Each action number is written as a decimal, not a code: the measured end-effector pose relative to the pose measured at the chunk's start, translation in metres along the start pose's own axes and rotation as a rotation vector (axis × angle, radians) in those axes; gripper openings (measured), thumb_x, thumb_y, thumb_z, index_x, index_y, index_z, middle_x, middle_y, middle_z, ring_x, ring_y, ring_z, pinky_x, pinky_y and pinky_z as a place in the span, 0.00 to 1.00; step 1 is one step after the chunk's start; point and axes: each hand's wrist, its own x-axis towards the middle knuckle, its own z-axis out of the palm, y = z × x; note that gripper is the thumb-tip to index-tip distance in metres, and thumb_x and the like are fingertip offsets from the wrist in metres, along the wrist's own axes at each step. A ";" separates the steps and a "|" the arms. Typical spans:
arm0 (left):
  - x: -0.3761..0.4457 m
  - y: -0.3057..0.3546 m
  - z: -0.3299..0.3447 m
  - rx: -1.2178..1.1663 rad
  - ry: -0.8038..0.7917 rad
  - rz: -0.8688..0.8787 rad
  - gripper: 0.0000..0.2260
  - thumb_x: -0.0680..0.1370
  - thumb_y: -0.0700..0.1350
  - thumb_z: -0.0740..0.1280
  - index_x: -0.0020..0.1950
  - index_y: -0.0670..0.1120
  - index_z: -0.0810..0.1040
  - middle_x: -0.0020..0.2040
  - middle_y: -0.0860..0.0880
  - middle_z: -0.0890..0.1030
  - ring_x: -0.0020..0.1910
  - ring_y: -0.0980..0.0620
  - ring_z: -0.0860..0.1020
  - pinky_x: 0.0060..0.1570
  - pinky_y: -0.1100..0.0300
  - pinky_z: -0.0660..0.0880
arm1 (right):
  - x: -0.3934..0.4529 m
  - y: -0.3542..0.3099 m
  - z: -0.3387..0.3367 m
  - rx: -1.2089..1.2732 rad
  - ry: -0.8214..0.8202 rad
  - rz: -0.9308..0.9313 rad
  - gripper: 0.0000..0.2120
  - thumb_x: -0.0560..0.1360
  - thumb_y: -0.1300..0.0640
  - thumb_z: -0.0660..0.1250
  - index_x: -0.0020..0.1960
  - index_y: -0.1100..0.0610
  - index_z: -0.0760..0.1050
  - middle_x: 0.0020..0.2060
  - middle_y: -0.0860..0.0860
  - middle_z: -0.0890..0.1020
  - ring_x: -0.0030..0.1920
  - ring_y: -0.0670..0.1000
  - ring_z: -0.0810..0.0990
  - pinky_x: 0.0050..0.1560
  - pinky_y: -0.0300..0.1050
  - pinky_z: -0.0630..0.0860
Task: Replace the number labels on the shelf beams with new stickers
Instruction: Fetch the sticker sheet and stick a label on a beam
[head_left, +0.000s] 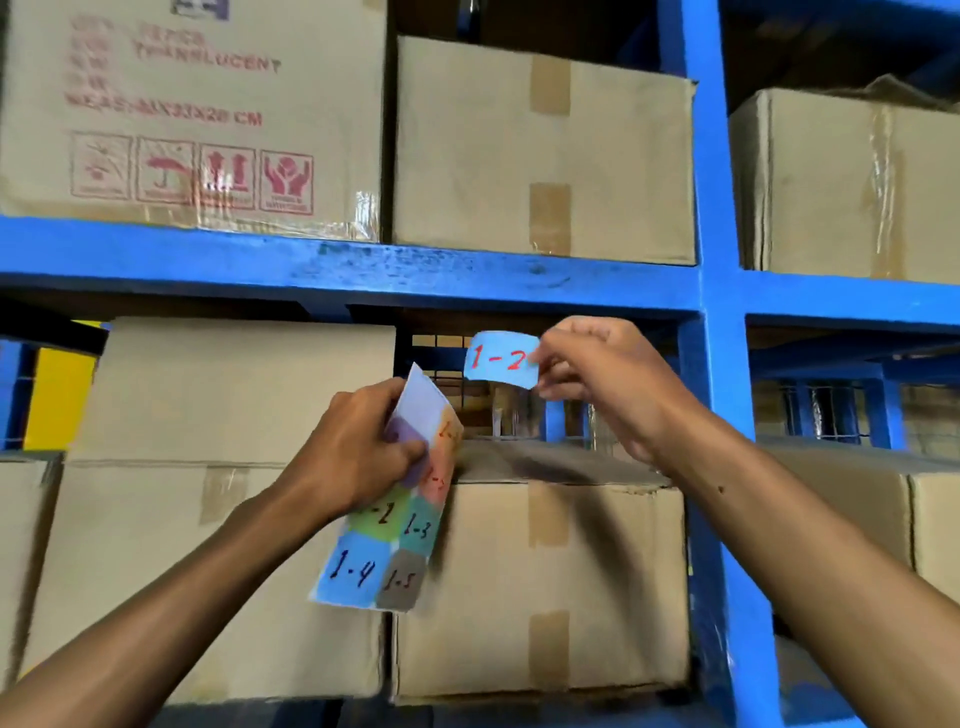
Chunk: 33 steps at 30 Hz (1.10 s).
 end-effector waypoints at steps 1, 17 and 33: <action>0.004 -0.003 -0.003 -0.026 0.003 0.027 0.05 0.70 0.41 0.69 0.42 0.49 0.75 0.35 0.53 0.78 0.34 0.56 0.74 0.28 0.66 0.66 | 0.008 -0.001 0.002 0.004 0.028 -0.030 0.07 0.70 0.58 0.67 0.34 0.54 0.78 0.36 0.53 0.84 0.37 0.46 0.81 0.39 0.39 0.78; 0.066 -0.005 -0.025 0.095 0.003 0.210 0.45 0.72 0.46 0.70 0.74 0.62 0.38 0.33 0.47 0.75 0.35 0.54 0.71 0.37 0.60 0.71 | 0.108 -0.029 0.031 -0.032 0.128 -0.259 0.09 0.69 0.67 0.69 0.38 0.56 0.72 0.33 0.54 0.80 0.28 0.47 0.74 0.29 0.39 0.75; 0.088 -0.029 -0.010 0.136 -0.048 0.159 0.47 0.72 0.48 0.70 0.73 0.62 0.35 0.37 0.47 0.70 0.39 0.48 0.72 0.42 0.52 0.73 | 0.120 -0.014 0.046 -0.067 0.152 -0.285 0.08 0.69 0.65 0.71 0.39 0.55 0.74 0.38 0.61 0.83 0.35 0.49 0.79 0.29 0.35 0.75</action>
